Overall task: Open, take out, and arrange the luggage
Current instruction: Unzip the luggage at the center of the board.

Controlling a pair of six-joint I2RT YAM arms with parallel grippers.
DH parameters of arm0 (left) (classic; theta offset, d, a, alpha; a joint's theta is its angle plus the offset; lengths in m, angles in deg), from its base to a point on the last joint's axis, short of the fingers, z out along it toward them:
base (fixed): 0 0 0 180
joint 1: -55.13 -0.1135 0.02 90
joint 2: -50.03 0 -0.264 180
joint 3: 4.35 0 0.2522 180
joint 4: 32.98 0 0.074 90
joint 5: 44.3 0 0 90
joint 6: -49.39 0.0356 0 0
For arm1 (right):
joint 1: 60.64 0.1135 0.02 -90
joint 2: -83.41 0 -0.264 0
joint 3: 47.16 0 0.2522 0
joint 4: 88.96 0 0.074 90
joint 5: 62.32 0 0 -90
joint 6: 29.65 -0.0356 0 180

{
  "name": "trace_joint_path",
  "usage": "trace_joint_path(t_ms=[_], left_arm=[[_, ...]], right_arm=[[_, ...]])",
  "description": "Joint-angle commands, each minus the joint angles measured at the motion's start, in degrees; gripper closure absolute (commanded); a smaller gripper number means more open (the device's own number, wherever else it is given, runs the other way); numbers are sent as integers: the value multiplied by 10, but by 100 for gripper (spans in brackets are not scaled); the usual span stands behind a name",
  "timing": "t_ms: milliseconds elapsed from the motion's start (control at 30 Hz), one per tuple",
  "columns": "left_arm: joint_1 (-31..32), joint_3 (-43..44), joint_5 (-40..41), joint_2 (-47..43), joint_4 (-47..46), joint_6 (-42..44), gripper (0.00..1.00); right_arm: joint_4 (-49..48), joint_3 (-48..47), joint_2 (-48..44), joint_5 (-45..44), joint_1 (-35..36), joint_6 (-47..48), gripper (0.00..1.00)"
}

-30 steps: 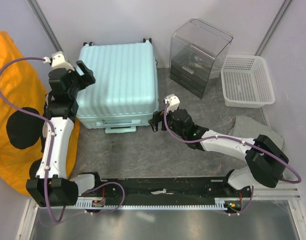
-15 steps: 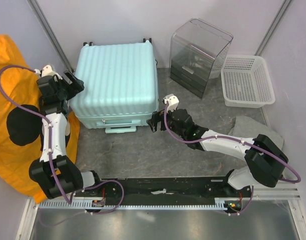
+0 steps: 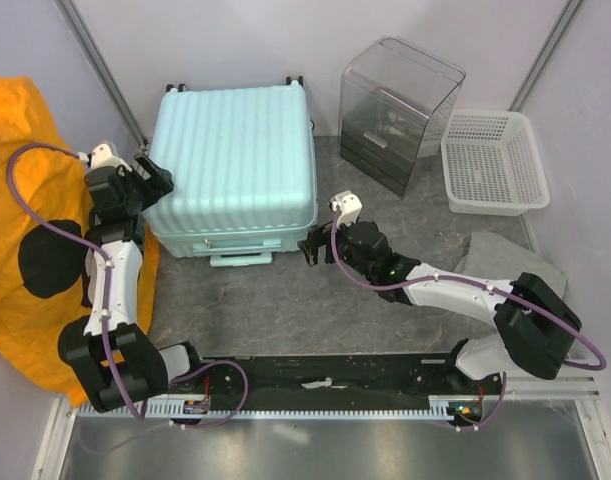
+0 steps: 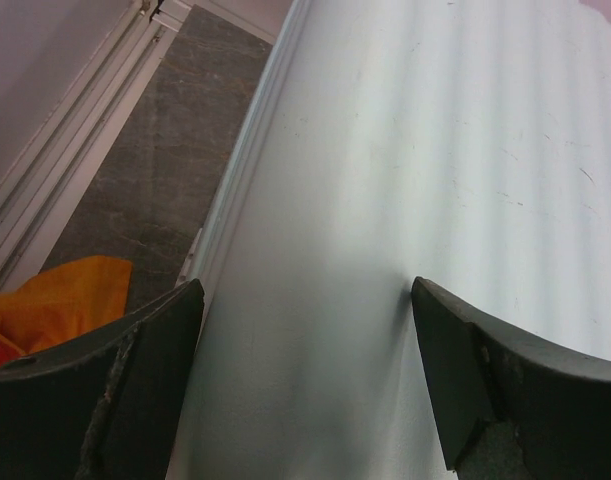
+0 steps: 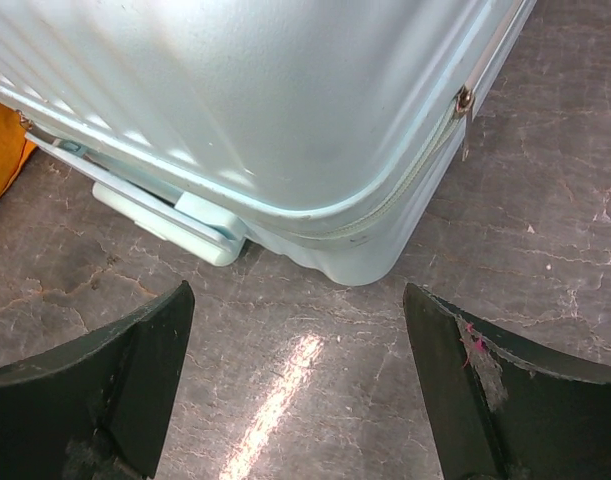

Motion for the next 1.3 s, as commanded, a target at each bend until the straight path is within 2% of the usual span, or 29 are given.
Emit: trace_joint_path(t_ms=[0, 167, 433, 867, 1067, 1267], left_arm=[[16, -9, 28, -27, 38, -19, 10], [21, -24, -26, -32, 40, -36, 14], [70, -73, -39, -61, 37, -48, 18], [221, -127, -20, -114, 45, -54, 20], [289, -152, -66, -121, 23, -75, 21], [330, -180, -92, -136, 10, -87, 22]], right_arm=[[-15, 4, -19, -10, 2, 8, 7], [-22, 10, -18, -10, 2, 5, 7], [-19, 13, -25, -17, 2, 14, 7], [-7, 4, -31, -36, 10, 27, 9], [-31, -1, -14, -16, 28, -3, 11], [-59, 1, -2, -33, 64, -40, 16]])
